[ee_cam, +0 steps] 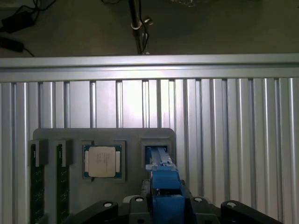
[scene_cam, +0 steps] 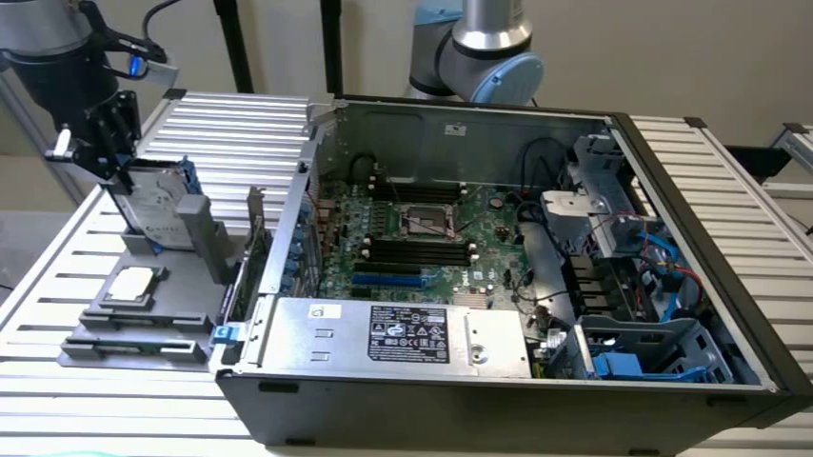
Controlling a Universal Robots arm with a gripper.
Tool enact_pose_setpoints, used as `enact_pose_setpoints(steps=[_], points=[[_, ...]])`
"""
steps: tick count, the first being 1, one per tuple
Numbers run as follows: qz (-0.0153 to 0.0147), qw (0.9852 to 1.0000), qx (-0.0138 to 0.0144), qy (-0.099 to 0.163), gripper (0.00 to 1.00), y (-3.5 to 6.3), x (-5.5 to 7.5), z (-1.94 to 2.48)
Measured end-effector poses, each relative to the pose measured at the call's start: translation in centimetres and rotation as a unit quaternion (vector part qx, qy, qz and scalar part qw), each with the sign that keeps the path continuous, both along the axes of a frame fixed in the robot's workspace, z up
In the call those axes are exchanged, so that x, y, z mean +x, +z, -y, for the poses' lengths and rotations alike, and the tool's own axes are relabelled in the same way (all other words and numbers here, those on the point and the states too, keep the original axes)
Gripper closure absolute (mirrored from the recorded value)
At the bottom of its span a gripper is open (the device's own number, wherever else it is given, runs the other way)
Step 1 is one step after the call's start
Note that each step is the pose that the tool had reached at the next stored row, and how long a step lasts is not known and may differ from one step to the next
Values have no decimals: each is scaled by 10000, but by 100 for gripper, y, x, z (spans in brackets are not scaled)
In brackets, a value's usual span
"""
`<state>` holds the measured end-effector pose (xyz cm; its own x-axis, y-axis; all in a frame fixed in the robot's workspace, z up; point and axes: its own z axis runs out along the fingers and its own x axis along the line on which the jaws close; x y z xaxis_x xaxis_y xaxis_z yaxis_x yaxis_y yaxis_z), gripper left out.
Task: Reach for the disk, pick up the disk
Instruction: 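Pick up the disk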
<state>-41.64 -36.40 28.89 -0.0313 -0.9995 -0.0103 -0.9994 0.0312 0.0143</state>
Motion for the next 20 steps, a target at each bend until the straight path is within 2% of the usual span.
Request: enact_pose_setpoints(steps=[20], points=[[0, 10000, 0, 43, 67, -1, 0, 5]])
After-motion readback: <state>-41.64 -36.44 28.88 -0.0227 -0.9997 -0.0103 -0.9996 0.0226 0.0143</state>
